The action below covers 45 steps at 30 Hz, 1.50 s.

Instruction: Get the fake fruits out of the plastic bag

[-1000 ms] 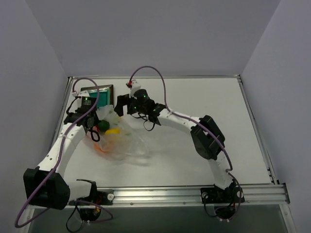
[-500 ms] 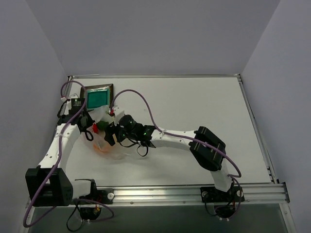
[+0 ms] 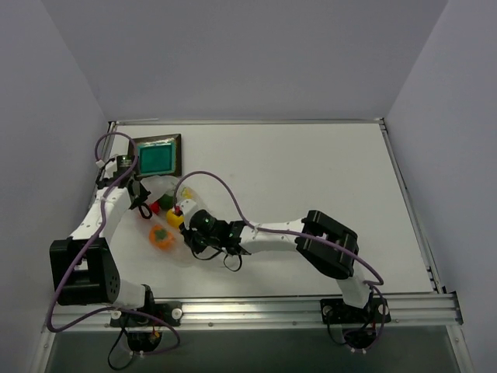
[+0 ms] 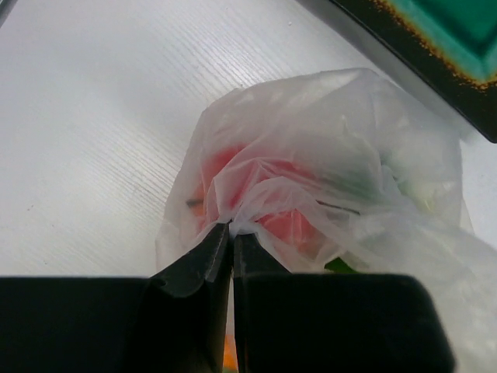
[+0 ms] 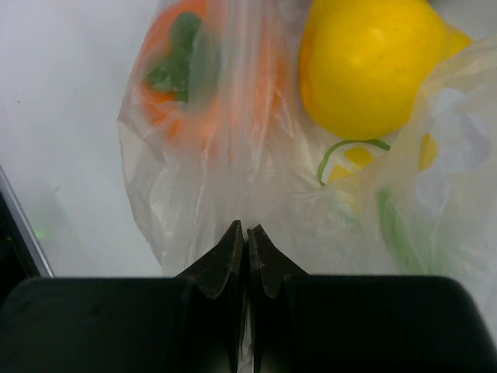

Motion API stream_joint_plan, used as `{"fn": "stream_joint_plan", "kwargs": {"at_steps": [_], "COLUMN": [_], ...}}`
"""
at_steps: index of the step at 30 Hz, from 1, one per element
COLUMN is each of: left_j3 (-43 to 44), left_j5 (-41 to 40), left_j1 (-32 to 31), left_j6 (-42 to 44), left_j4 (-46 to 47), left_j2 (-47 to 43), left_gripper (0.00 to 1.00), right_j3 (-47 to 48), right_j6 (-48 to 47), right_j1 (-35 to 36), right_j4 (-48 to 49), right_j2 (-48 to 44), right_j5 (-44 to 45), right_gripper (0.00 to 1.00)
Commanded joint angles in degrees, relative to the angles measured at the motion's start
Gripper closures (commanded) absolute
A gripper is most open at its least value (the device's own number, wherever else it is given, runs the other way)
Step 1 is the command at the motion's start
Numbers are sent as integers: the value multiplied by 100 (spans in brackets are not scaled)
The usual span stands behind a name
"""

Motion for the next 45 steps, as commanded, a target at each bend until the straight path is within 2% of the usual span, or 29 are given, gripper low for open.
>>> {"fn": "stream_joint_plan", "kwargs": {"at_steps": [1, 6, 10, 12, 13, 16, 18, 21, 22, 23, 25, 26, 29, 33, 37, 41, 43, 45], "left_j3": [505, 462, 313, 155, 102, 154, 320, 383, 339, 287, 146, 93, 57, 58, -74, -188, -337, -582], "left_j5": [-642, -634, -116, 190, 262, 420, 499, 719, 781, 981, 1158, 1237, 1212, 537, -18, -615, -748, -652], "left_j1": [95, 104, 122, 122, 104, 96, 87, 17, -10, -62, -159, -316, -852, -2063, -2997, -3744, -3877, -3877], "left_j6": [-212, -291, -256, -178, -151, -55, 59, 174, 200, 235, 262, 236, 166, 95, -19, -54, 16, 130], "left_j4": [281, 386, 229, 175, 149, -184, -553, -1010, -1098, -1221, -1406, -1511, -1731, -1890, -1829, -1671, -1383, -1048], "left_j2": [98, 11, -217, -691, -902, -1728, -2229, -2783, -2915, -3169, -3346, -3495, -3698, -3699, -3523, -3137, -2909, -2794], "left_gripper": [98, 98, 97, 83, 63, 29, 27, 28, 33, 51, 70, 84, 97, 98, 98, 98, 98, 97], "right_j3": [-295, -534, -393, -393, -428, -481, -499, -551, -578, -595, -674, -718, -973, -1368, -1553, -1711, -1817, -1983], "right_j6": [-47, -21, 23, 84, 84, 23, 14, 58, 75, 84, 93, 102, 128, 207, 225, 260, 322, 365], "right_j1": [492, 617, 564, 511, 494, 424, 406, 379, 379, 371, 371, 379, 371, 379, 379, 362, 362, 362], "right_j4": [-56, 171, 164, 216, 269, 304, 339, 418, 436, 436, 454, 471, 585, 892, 946, 1033, 1113, 1201], "right_j2": [-498, -464, -24, -85, -146, -322, -349, -357, -375, -419, -480, -550, -708, -981, -1148, -1236, -1393, -1552], "right_j5": [385, 623, 710, 755, 763, 737, 658, 579, 562, 553, 483, 482, 482, 280, 359, 403, 403, 568], "right_gripper": [100, 100, 100, 100, 100, 100, 100, 99, 99, 99, 98, 98, 97, 95, 94, 82, 75, 63]}}
